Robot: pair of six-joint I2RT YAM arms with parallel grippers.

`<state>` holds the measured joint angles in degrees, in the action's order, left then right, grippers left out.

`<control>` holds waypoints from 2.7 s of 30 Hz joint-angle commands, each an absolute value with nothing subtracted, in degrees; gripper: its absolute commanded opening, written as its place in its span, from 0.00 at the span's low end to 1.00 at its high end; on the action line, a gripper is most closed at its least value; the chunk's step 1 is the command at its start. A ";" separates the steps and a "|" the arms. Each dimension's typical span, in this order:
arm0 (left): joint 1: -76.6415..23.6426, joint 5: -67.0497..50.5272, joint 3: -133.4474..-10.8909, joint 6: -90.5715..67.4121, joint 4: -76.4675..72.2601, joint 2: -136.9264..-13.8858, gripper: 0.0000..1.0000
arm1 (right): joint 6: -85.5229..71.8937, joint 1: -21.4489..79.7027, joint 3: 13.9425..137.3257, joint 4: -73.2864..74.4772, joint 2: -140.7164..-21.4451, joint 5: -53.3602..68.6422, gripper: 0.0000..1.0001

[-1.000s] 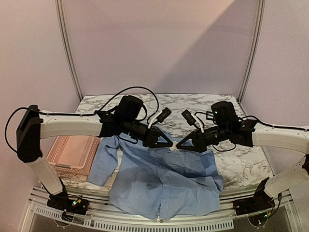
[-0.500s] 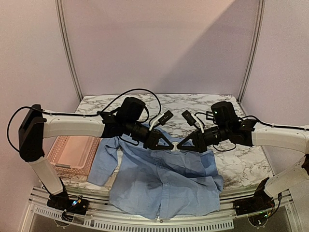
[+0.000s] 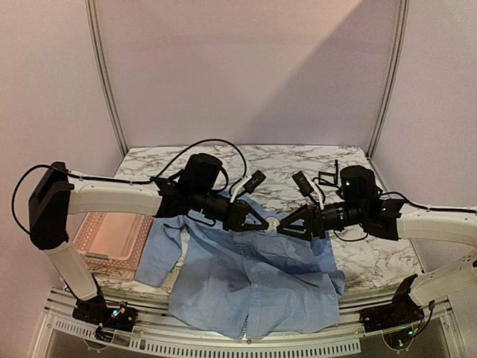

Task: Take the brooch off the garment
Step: Pass from the right arm to the left, then open the brooch with the flattened clothing.

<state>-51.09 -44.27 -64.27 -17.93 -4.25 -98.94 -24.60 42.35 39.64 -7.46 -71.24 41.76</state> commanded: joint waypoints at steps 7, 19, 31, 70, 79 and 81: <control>-51.37 -44.65 -61.61 -23.22 -13.46 -97.30 0.00 | -36.88 43.64 29.44 -27.23 -67.57 36.94 0.65; -51.33 -45.31 -61.52 -23.88 -14.13 -97.01 0.00 | -37.83 44.08 29.07 -30.02 -69.25 33.79 0.58; -51.34 -45.32 -61.44 -23.97 -14.26 -96.81 0.00 | -39.17 45.13 30.06 -34.11 -74.21 35.90 0.47; -51.59 -45.17 -61.26 -23.14 -13.97 -95.73 0.00 | -49.72 44.58 27.97 -47.35 -82.12 37.26 0.14; -52.54 -44.35 -61.83 -20.51 -11.28 -95.33 0.00 | -53.80 43.37 28.30 -48.87 -84.21 37.59 0.10; -52.79 -44.08 -61.89 -19.98 -10.71 -95.04 0.00 | -55.27 42.89 28.44 -48.67 -84.98 37.53 0.10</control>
